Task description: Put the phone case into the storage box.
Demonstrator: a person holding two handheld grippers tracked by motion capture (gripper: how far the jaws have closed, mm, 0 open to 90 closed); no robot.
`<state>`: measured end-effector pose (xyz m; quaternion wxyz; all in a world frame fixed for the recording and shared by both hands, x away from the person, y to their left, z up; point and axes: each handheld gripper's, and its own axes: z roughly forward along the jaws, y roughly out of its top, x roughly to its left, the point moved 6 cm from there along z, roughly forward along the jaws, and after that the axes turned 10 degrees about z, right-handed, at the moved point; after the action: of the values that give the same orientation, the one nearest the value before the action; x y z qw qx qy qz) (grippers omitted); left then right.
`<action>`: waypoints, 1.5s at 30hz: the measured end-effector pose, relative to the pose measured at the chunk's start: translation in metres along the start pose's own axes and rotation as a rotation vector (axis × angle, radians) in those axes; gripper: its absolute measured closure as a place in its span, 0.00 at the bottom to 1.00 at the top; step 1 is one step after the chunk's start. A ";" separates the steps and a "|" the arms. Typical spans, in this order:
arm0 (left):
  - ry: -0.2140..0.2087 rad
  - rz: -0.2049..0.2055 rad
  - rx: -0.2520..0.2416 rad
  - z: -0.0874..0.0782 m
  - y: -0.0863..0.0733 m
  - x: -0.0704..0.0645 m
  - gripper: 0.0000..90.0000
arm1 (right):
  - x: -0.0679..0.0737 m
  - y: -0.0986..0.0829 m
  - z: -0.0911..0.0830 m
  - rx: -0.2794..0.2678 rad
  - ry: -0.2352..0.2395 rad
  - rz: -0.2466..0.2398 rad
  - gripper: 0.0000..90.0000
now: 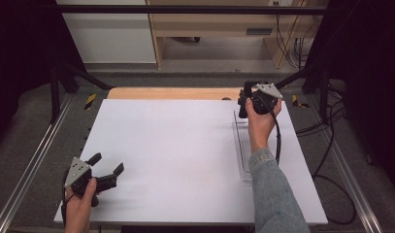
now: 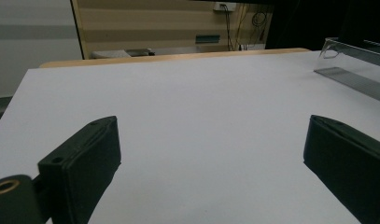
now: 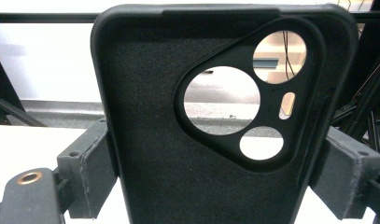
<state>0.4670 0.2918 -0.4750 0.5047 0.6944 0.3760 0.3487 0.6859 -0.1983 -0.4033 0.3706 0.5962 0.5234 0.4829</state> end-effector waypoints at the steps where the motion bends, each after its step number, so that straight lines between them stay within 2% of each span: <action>1: -0.001 0.000 0.000 0.000 0.000 0.000 0.05 | 0.000 -0.001 0.001 0.003 0.002 -0.002 0.15; 9: -0.004 0.002 0.000 0.000 0.000 -0.001 0.05 | 0.003 -0.012 0.006 0.020 0.012 -0.011 0.15; 27: -0.011 0.008 0.001 0.001 0.000 -0.001 0.05 | 0.001 -0.024 0.011 0.046 0.014 -0.009 0.15; 45: -0.011 0.011 0.001 0.001 0.000 -0.001 0.05 | 0.003 -0.028 0.012 0.055 0.022 -0.007 0.15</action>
<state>0.4668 0.2904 -0.4753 0.5048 0.6986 0.3695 0.3473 0.6903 -0.1896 -0.4330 0.3502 0.5991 0.5424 0.4736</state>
